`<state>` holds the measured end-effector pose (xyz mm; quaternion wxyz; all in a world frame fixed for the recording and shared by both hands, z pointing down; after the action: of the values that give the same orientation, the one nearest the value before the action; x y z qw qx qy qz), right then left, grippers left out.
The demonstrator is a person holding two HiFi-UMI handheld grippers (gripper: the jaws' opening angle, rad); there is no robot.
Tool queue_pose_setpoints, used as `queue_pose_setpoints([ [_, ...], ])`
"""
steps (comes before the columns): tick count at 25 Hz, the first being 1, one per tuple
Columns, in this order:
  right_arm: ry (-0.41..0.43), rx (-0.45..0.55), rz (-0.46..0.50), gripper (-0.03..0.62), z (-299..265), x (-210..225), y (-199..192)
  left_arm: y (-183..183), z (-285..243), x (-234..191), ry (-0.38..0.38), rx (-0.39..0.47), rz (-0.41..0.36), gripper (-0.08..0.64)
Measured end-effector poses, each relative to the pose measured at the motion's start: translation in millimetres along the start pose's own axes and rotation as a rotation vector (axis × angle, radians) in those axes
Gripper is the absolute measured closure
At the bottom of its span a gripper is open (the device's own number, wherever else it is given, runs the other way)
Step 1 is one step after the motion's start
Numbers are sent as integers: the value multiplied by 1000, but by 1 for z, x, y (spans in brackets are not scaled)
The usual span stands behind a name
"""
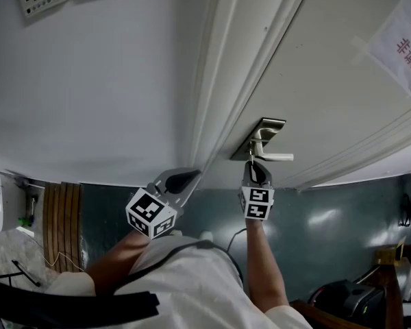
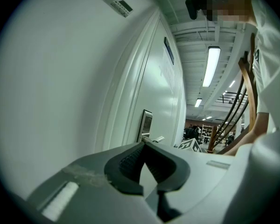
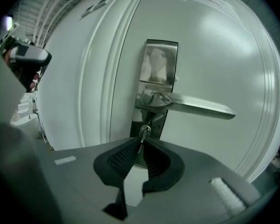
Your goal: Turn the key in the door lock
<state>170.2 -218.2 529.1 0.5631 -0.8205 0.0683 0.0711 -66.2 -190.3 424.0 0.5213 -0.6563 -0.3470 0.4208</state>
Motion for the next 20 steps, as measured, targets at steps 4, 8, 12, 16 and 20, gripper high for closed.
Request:
queue_pose_setpoints([
  [4,-15,3,57,552,-1,-2,3,1,0,2,1,8,0,554],
  [8,-31,-1,132,552,-1,-4,3,0,2,4,3,8,-2,554],
  [12,-39,-5,174,551,0,-5,3,0,5,5,12,10,-5,554],
  [16,-42,-5,234,549,-2,-6,2,1,8,5,18,10,-7,554],
  [20,-51,-1,343,554,-2,-9,2,-1,9,7,20,6,-11,554],
])
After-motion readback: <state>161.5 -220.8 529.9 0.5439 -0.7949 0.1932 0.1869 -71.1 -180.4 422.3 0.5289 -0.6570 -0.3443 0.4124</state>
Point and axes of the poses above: the fingertips, and each gripper's own axes: z backward along the fingers, x to its right, y out of its top, the point moved 6 cm from there along z, backward along the fingers, and after that the axes turned 5 degrees about -y, right-handed, at the moved point
